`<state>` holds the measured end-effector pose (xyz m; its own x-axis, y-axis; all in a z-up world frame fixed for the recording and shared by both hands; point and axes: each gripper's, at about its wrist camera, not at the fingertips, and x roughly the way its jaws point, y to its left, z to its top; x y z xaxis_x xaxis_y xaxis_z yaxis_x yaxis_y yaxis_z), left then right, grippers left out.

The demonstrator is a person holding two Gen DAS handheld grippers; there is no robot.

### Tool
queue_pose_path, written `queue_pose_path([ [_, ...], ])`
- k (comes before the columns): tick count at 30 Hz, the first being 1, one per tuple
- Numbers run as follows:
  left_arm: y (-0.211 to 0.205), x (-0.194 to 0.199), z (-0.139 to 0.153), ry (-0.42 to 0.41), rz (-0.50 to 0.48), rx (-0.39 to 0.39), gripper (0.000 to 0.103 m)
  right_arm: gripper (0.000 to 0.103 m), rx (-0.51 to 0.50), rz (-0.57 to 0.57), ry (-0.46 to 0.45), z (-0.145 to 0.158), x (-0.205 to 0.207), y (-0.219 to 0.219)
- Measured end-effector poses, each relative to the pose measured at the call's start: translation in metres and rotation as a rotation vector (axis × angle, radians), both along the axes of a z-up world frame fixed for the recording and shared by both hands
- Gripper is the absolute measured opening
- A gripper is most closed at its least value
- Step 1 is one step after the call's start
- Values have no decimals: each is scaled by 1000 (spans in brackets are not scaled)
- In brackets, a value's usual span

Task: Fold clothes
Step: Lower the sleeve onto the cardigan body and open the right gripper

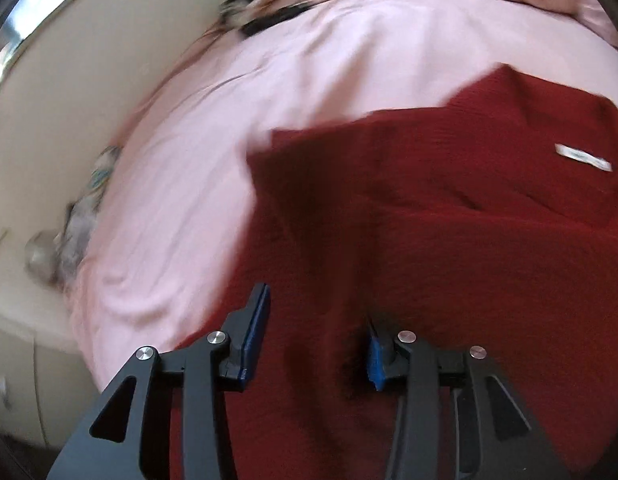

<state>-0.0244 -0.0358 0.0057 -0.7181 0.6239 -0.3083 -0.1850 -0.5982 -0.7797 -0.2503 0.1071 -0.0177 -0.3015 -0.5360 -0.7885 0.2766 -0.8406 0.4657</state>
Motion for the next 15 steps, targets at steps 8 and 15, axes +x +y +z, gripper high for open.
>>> queue_pose_path([
  [8,1,-2,-1,-7,-1,-15,103,44,-319,-173,-3,10,12,62],
  [15,6,-5,0,-19,-3,-49,103,44,80,-510,173,24,52,188],
])
